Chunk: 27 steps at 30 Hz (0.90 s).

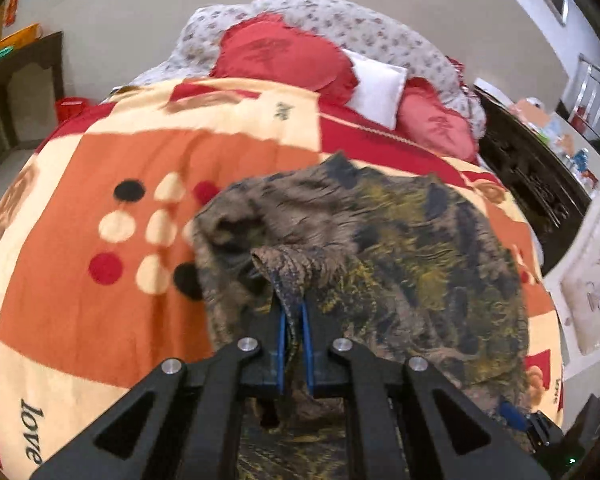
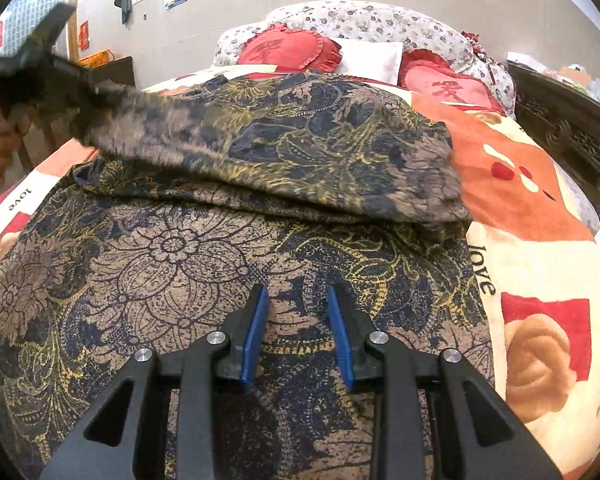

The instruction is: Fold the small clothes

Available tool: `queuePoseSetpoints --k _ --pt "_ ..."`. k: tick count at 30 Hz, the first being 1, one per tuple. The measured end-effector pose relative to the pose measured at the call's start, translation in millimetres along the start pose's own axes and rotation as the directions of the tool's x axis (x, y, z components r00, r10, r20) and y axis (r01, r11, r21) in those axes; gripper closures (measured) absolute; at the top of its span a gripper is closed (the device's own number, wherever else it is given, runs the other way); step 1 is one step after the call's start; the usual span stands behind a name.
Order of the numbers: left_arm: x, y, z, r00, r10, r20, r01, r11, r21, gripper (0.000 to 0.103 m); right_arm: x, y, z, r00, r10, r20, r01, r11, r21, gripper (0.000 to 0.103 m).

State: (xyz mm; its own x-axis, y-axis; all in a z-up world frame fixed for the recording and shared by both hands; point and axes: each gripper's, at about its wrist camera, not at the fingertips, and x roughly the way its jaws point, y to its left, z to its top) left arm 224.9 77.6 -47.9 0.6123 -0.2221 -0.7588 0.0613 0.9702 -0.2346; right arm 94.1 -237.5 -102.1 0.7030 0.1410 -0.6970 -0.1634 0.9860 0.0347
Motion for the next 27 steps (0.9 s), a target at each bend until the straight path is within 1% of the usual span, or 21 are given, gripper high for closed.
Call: queuePoseSetpoints --k 2,3,4,5,6,7,8,9,10,12,14,15,16,18,20,21,22,23,24,25,27 --pt "3.2 5.4 -8.3 1.0 -0.001 -0.016 0.001 1.0 -0.02 0.096 -0.2 -0.3 -0.2 1.0 0.003 0.0 -0.003 1.0 0.002 0.072" --pt "7.9 6.6 -11.8 0.999 0.0 -0.033 0.0 1.0 -0.01 0.096 -0.1 -0.3 -0.4 1.0 0.003 0.0 -0.003 1.0 0.003 0.072" --pt "11.5 6.2 -15.5 0.999 0.017 -0.044 -0.016 1.0 0.009 0.091 0.0 -1.3 -0.1 1.0 0.004 -0.001 -0.004 1.0 0.003 0.072" --pt "14.7 6.6 -18.5 0.998 0.036 -0.053 -0.034 0.999 0.025 0.081 -0.3 -1.5 -0.1 1.0 0.005 -0.001 -0.005 1.0 0.004 0.072" --pt "17.6 8.6 -21.8 0.997 0.046 -0.065 -0.044 0.998 0.035 0.075 -0.2 -1.9 0.2 1.0 0.006 -0.001 -0.006 1.0 0.005 0.072" --pt "18.3 10.2 -24.0 0.996 0.054 -0.067 -0.052 0.998 0.032 0.063 -0.1 -2.3 0.0 1.0 0.007 -0.001 -0.007 1.0 0.006 0.072" --pt "16.6 13.0 -26.2 0.996 0.067 -0.059 -0.066 0.998 0.025 0.056 0.1 -2.6 -0.2 1.0 0.008 -0.001 -0.008 1.0 0.006 0.072" --pt "11.5 17.4 -28.1 0.996 0.085 -0.038 -0.085 0.996 0.013 0.054 -0.1 -2.3 -0.2 1.0 0.007 -0.002 -0.007 1.0 0.006 0.072" --pt "5.5 17.2 -30.0 0.995 0.093 -0.02 -0.093 0.996 0.005 0.054 0.1 -2.0 -0.4 1.0 0.006 -0.002 -0.006 1.0 0.005 0.072" --pt "-11.5 21.0 -31.4 0.992 0.115 0.06 -0.114 0.993 -0.023 0.054 -0.1 -2.4 -0.1 1.0 0.01 -0.004 -0.01 1.0 0.005 0.071" --pt "-21.7 17.0 -30.5 0.982 0.14 0.129 -0.138 0.99 -0.025 0.047 0.6 -3.1 0.3 1.0 0.015 -0.011 -0.014 1.0 0.006 0.07" --pt "-24.2 10.8 -29.5 0.976 0.136 0.169 -0.135 0.991 -0.018 0.045 1.1 -3.0 1.1 1.0 0.017 -0.016 -0.016 1.0 0.005 0.069" --pt "-24.0 6.8 -27.6 0.976 0.123 0.18 -0.123 0.992 -0.015 0.044 2.2 -2.7 2.3 0.999 0.027 -0.027 -0.027 1.0 0.001 0.066" --pt "-13.3 -9.9 -23.5 0.985 0.068 0.157 -0.072 0.997 0.02 0.045 3.1 -2.3 4.2 0.998 0.045 -0.039 -0.045 0.999 -0.001 0.06" --pt "3.9 -25.4 -23.5 0.993 0.053 0.11 -0.06 0.996 0.061 0.045 2.9 -0.9 5.8 0.997 0.059 -0.044 -0.059 0.998 -0.009 0.054" --pt "17.0 -28.5 -25.9 0.995 0.063 0.074 -0.069 0.995 0.073 0.045 2.1 -0.7 6.6 0.997 0.059 -0.048 -0.06 0.998 -0.012 0.054" --pt "26.2 -29.8 -27.8 0.995 0.091 0.045 -0.094 0.992 0.08 0.048 1.1 -1.0 8.4 0.996 0.069 -0.058 -0.07 0.998 -0.009 0.054" --pt "41.0 -25.4 -35.0 0.99 0.144 0.003 -0.144 0.987 0.078 0.056 0.0 -2.5 11.1 0.993 0.088 -0.074 -0.089 0.996 -0.006 0.054" --pt "50.1 -20.5 -43.8 0.986 0.164 -0.014 -0.162 0.984 0.076 0.056 -2.3 -5.7 16.1 0.991 0.108 -0.083 -0.108 0.994 -0.002 0.054" --pt "48.0 -21.0 -53.0 0.986 0.159 0.048 -0.163 0.982 0.1 0.056 -7.4 -10.6 22.8 0.992 0.108 -0.061 -0.108 0.994 0.005 0.055" --pt "45.4 -22.9 -56.3 0.983 0.173 0.064 -0.179 0.979 0.102 0.056 -18.1 -27.9 40.9 0.998 0.062 0.025 -0.062 0.998 0.029 0.055"
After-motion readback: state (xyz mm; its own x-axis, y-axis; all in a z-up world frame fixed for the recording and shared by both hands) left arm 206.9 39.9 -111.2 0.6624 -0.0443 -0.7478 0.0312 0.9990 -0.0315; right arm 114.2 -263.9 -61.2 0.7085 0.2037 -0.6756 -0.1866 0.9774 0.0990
